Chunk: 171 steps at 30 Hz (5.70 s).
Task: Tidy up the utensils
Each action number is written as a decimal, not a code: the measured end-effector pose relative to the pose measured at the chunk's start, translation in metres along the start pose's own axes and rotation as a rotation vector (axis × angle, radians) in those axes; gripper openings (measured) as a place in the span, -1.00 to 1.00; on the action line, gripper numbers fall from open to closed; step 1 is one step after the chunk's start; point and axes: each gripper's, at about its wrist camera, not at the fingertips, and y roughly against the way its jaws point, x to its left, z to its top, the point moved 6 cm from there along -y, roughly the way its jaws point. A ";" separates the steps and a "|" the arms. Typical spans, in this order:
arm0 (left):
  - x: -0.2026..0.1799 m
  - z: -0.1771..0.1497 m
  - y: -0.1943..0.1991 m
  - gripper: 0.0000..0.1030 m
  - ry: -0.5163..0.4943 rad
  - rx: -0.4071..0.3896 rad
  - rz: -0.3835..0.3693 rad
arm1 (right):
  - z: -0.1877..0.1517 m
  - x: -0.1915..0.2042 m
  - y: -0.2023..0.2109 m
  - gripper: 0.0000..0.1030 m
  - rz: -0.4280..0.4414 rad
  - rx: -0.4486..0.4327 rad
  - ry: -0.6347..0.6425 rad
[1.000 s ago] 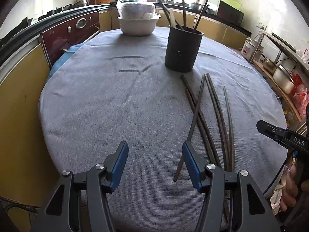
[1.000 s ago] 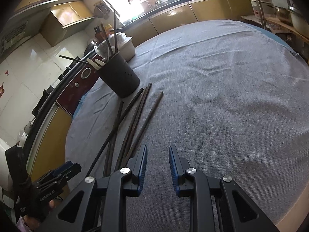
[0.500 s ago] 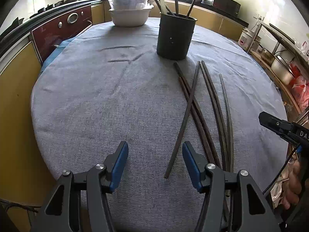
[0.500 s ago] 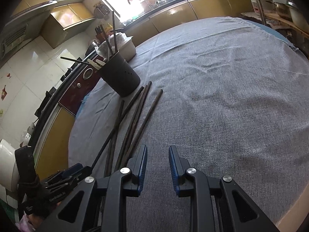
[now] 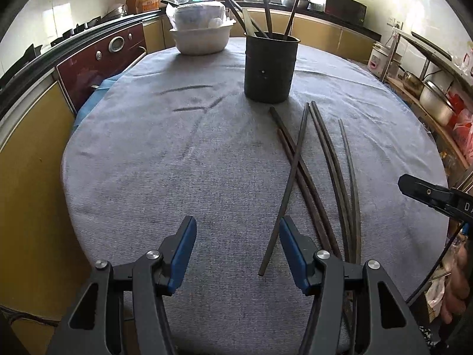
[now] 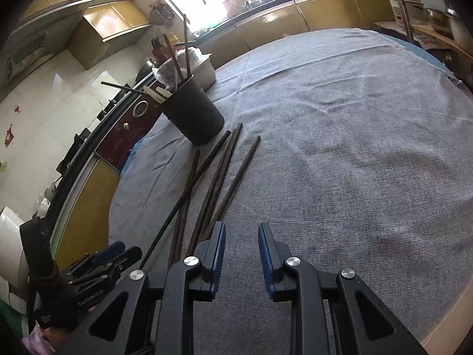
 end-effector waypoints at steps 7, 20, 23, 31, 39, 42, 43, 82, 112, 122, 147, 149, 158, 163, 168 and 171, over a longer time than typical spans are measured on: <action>0.006 0.002 0.001 0.15 -0.031 -0.021 0.085 | -0.001 0.011 -0.003 -0.52 -0.002 0.013 0.028; 0.017 0.009 -0.007 0.15 -0.025 -0.010 0.132 | 0.032 0.035 -0.029 -0.52 -0.073 0.047 0.072; 0.017 0.011 -0.010 0.15 -0.018 -0.005 0.121 | 0.035 0.037 -0.034 -0.52 -0.080 0.059 0.071; 0.017 0.014 -0.018 0.15 -0.002 0.016 0.096 | 0.042 0.030 -0.041 -0.52 -0.100 0.073 0.046; 0.010 0.031 -0.028 0.15 0.030 0.061 -0.001 | 0.064 0.005 -0.051 -0.52 -0.182 0.093 -0.038; 0.006 0.051 -0.030 0.15 0.033 0.044 -0.032 | 0.074 -0.002 -0.061 -0.52 -0.208 0.118 -0.070; 0.005 0.057 -0.031 0.15 0.030 0.040 -0.037 | 0.077 -0.002 -0.065 -0.52 -0.206 0.128 -0.079; -0.078 0.121 -0.109 -0.09 -0.179 0.233 -0.183 | 0.079 -0.020 -0.077 -0.83 -0.285 0.182 -0.023; -0.006 0.104 -0.055 -0.77 0.098 0.155 -0.325 | 0.074 -0.020 -0.075 -0.83 -0.313 0.211 0.027; 0.033 0.089 -0.089 -0.77 0.198 0.258 -0.272 | 0.074 -0.018 -0.077 -0.83 -0.331 0.208 0.041; 0.022 0.138 -0.110 -0.87 0.138 0.262 -0.172 | 0.078 -0.006 -0.085 -0.86 -0.331 0.227 0.074; 0.022 0.139 -0.093 -0.87 0.142 0.211 -0.193 | 0.081 -0.004 -0.080 -0.86 -0.313 0.195 0.079; 0.010 0.180 0.016 -0.88 0.098 -0.063 -0.276 | 0.116 0.037 -0.029 -0.89 -0.184 -0.039 0.168; 0.005 0.205 0.056 -0.88 0.086 -0.183 -0.299 | 0.139 0.073 0.004 -0.89 -0.136 -0.191 0.244; -0.002 0.221 0.079 -0.88 0.075 -0.256 -0.316 | 0.157 0.101 0.033 -0.90 -0.105 -0.310 0.272; -0.004 0.226 0.083 -0.88 0.074 -0.273 -0.320 | 0.169 0.115 0.042 -0.90 -0.085 -0.359 0.274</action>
